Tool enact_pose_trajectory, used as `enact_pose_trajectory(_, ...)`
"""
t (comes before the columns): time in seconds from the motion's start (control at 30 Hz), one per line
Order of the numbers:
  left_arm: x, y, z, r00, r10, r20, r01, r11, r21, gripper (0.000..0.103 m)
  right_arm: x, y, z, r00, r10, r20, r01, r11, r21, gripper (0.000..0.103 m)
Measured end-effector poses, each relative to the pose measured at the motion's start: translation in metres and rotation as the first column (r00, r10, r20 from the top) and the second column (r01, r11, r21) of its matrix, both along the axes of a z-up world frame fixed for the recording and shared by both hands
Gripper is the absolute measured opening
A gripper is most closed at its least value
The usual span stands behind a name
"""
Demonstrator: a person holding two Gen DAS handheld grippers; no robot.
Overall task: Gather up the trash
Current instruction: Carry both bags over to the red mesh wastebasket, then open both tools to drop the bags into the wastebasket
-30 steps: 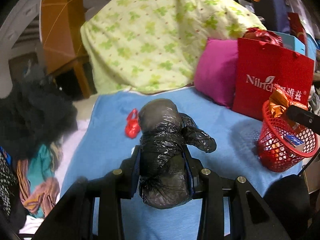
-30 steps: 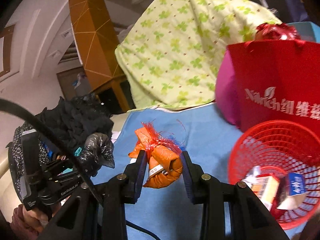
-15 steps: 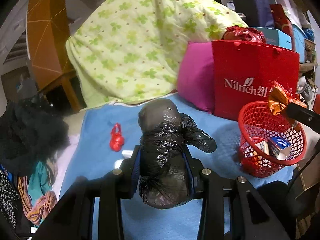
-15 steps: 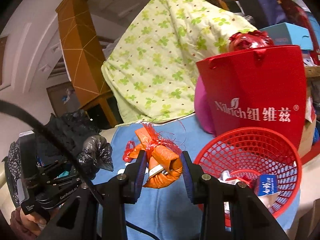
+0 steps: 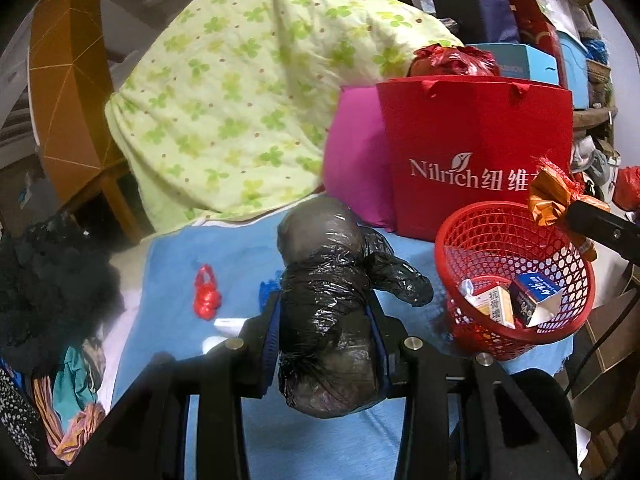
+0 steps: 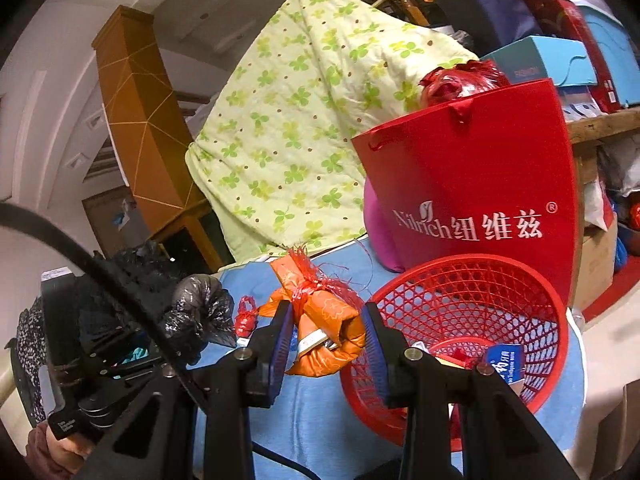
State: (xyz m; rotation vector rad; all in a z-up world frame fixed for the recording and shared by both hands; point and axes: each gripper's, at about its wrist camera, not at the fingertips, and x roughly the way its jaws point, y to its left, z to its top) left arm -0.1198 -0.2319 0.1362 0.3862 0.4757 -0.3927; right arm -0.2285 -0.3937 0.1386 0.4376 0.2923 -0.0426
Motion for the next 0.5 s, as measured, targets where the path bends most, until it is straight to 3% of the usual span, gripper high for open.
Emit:
enact_pose_trajectory(0.27, 0.002, -0.023, -0.004, 0.999, -0.043, -0.024, 0.043, 0.999, 0.005, 0.041, -0.010, -0.020, -0.007, 0.999, -0.046, -0.010, 0.046, 0.999, 0.030, 0.038)
enact_pose_trajectory(0.5, 0.003, -0.051, -0.010, 0.993, -0.107, -0.041, 0.108, 0.994, 0.031, 0.041, -0.012, -0.052, -0.022, 0.993, -0.112, -0.044, 0.116, 0.986, 0.116, 0.039)
